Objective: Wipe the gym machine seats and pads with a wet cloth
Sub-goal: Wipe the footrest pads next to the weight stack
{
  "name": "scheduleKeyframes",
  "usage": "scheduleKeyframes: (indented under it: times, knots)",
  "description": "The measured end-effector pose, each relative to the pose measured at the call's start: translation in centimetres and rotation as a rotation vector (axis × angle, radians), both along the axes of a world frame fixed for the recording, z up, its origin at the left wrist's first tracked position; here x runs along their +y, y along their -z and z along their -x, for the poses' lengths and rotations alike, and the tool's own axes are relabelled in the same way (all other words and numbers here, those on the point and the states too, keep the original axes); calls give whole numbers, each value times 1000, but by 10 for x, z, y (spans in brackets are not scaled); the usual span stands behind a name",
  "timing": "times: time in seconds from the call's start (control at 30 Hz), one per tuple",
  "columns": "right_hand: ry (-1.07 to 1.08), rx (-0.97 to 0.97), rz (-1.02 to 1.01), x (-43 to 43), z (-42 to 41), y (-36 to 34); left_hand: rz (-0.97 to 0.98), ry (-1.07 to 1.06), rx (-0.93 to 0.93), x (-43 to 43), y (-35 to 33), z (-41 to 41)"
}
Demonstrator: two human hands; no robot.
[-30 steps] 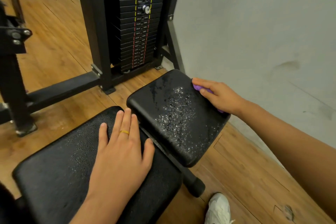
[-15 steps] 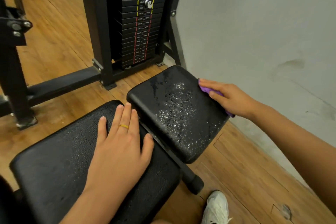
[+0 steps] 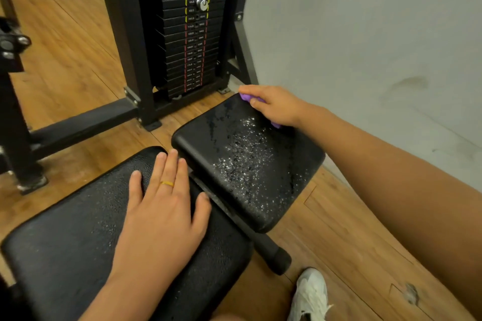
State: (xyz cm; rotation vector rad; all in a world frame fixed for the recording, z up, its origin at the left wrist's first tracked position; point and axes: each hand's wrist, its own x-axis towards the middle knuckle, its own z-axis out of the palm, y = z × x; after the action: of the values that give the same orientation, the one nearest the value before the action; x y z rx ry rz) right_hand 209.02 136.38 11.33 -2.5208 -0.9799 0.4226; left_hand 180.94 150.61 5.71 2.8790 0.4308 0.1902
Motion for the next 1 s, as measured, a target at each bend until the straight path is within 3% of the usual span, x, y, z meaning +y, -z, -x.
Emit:
scheduleKeyframes:
  times: [0.37,0.63,0.83,1.0]
  knots:
    - [-18,-175,170,-167,89,0,1,21,-12,-3,-1,0]
    - [51,-191,163,-137,86,1,4,17,-30,-4,-4,0]
    - [62,-195,204,-164,119,-3,3,11,-29,-5,-4,0]
    - [-164,-212,131,-159,165,7,11,15,-36,-6,-6,1]
